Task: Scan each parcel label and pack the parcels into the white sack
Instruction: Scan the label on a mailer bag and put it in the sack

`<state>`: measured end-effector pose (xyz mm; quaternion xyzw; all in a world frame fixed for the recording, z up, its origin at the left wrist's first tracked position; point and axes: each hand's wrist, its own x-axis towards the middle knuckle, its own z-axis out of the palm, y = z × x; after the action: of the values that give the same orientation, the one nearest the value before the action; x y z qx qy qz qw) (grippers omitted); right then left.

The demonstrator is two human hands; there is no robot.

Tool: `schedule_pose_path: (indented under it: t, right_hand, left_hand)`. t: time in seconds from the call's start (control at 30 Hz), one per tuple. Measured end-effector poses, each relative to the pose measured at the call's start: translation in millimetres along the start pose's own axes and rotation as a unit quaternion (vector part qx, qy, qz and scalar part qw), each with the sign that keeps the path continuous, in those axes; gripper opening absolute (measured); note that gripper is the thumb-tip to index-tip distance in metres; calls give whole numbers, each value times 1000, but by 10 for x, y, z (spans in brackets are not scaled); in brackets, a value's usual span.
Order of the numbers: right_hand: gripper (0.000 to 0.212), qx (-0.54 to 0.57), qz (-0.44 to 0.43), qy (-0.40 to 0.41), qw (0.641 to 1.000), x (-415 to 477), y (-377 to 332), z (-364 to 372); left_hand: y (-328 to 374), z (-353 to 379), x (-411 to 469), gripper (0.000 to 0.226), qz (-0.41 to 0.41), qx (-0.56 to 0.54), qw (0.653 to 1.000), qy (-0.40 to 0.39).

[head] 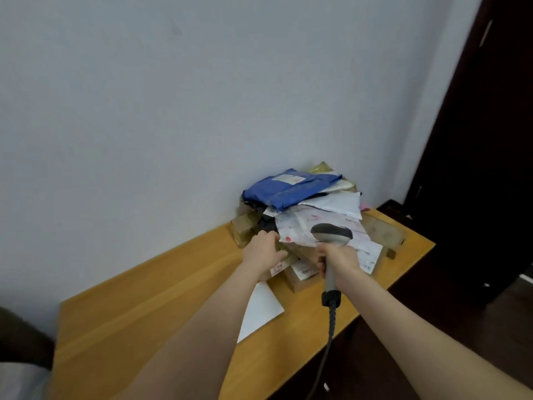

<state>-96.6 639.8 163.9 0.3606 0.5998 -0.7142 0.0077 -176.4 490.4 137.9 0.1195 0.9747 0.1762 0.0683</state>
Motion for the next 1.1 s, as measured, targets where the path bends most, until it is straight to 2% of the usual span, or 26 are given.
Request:
schedule_pose_path:
  t: [0.23,0.37,0.47,0.53,0.6,0.67,0.73,0.83,0.93,1.1]
  right_hand:
    - [7,42,5,-4,999,992,-837,-36]
    - [6,67,25,-21,997,1450,-1161,31]
    - [9,69,54,-32,996,1722,-1243,71]
    - [10,72,72,-45,994,1856,-1261,94]
    - [9,76,81,-58,992,1957,-1262,118]
    - [9,80,78,-71,991,2023,-1260,148]
    - [10,79,70,-86,991,2043,-1271,171]
    - [9,73,50,-114,990,2006,-1333,220]
    - [3,76,27,-143,986,1881,-1394,301]
    - [5,58,14,-206,977,1519,-1366,539]
  left_hand:
    - [313,30,1263,75,-8,27,999,43]
    - [396,63,1952,94,-12,66,997,28]
    - [352,154,2320,102,-35,101,994,-15]
    - [299,216,2444,99,-59,119,990,-48]
    - [247,265,2498,74,-61,148,986,-42]
    - [208,266,2526,36,-44,169,984,17]
    - [179,173,2525,21,-48,159,984,69]
    - [73,-201,2520,23,-73,116,977,165]
    - [-91,-668,2378,27,-117,95,954,261]
    - [-466,-1115,1686,31,-172,104,916,348]
